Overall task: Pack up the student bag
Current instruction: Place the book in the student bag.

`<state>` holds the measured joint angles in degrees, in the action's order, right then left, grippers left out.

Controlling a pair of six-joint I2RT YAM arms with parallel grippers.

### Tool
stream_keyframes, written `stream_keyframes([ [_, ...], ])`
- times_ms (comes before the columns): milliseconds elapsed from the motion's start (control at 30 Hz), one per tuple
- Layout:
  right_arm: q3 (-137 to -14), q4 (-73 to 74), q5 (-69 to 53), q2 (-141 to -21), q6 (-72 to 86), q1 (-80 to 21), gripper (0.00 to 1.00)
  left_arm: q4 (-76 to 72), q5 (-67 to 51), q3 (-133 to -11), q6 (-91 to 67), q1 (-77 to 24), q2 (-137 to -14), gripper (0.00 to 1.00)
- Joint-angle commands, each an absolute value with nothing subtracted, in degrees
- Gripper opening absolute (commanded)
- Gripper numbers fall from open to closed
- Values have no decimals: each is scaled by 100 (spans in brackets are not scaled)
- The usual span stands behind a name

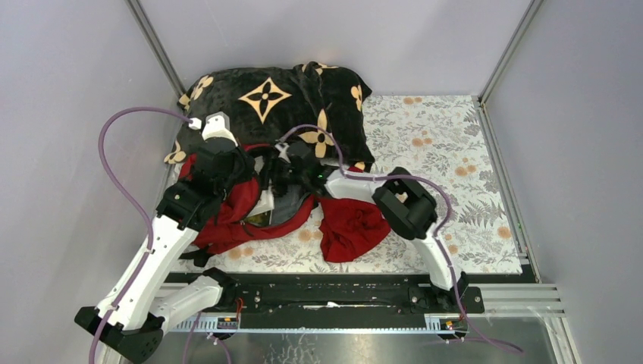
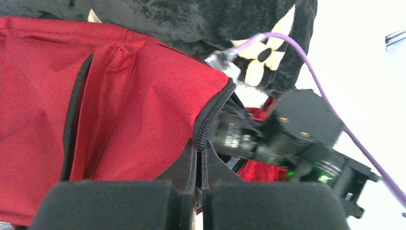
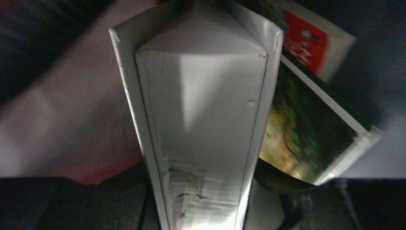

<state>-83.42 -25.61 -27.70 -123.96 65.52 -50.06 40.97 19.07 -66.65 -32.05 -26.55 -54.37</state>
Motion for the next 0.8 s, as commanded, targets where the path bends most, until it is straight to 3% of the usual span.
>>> stream_keyframes([
  [0, -9790, -1071, -2547, -12896, 5773, -5334, 41, 3402, 1816, -6678, -3355, -2582, -5353, 0],
  [67, -9404, -846, -1985, -12530, 5403, -5389, 72, 3417, 1855, -6718, -3365, -2550, -5340, 0],
  [100, -9248, -690, -1762, -12343, 5224, -5396, 82, 3399, 1861, -6710, -3374, -2538, -5327, 0],
  [167, -9158, -245, -1372, -12126, 4871, -5389, 91, 3347, 1856, -6675, -3370, -2504, -5317, 0],
  [300, -9011, 177, -924, -11814, 4392, -5383, 98, 3303, 1782, -6630, -3405, -2438, -5364, 0],
  [567, -8441, 169, -512, -11252, 4147, -5386, 96, 3310, 1692, -6591, -3408, -2375, -5340, 0],
  [633, -8296, 56, -567, -11248, 4229, -5381, 89, 3299, 1677, -6567, -3422, -2373, -5308, 0],
  [767, -8245, -502, -951, -11531, 4363, -5382, 65, 3291, 1631, -6510, -3432, -2373, -5271, 0],
])
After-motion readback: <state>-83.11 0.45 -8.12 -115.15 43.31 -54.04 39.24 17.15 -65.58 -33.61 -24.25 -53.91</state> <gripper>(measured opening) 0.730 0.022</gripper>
